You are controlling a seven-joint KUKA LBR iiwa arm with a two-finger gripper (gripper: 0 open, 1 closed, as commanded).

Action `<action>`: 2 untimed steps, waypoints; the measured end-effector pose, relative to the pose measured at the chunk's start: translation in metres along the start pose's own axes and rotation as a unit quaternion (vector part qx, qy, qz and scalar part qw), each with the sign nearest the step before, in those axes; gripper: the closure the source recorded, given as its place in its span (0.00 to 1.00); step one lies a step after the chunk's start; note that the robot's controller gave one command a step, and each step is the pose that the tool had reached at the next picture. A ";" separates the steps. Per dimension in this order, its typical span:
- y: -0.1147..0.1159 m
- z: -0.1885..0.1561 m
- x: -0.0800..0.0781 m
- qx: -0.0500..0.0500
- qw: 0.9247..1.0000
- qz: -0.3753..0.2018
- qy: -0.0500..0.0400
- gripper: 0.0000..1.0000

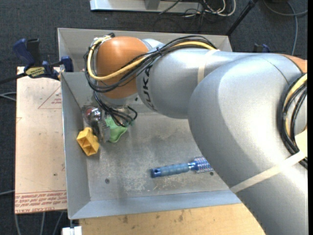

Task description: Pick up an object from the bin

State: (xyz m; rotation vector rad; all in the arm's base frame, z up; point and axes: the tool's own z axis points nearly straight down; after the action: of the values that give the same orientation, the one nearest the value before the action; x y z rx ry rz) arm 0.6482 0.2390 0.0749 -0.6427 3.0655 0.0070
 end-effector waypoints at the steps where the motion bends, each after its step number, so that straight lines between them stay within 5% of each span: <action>1: -0.005 -0.130 0.006 0.001 0.994 -0.106 -0.001 1.00; 2: -0.004 -0.125 0.007 0.000 0.994 -0.106 0.003 0.00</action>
Offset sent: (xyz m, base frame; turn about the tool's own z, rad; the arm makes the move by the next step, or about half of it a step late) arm -0.0065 -0.0082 0.1247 -0.2147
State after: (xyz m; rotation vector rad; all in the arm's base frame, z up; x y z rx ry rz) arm 0.6425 0.2314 0.2001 -0.9640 2.9853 0.0032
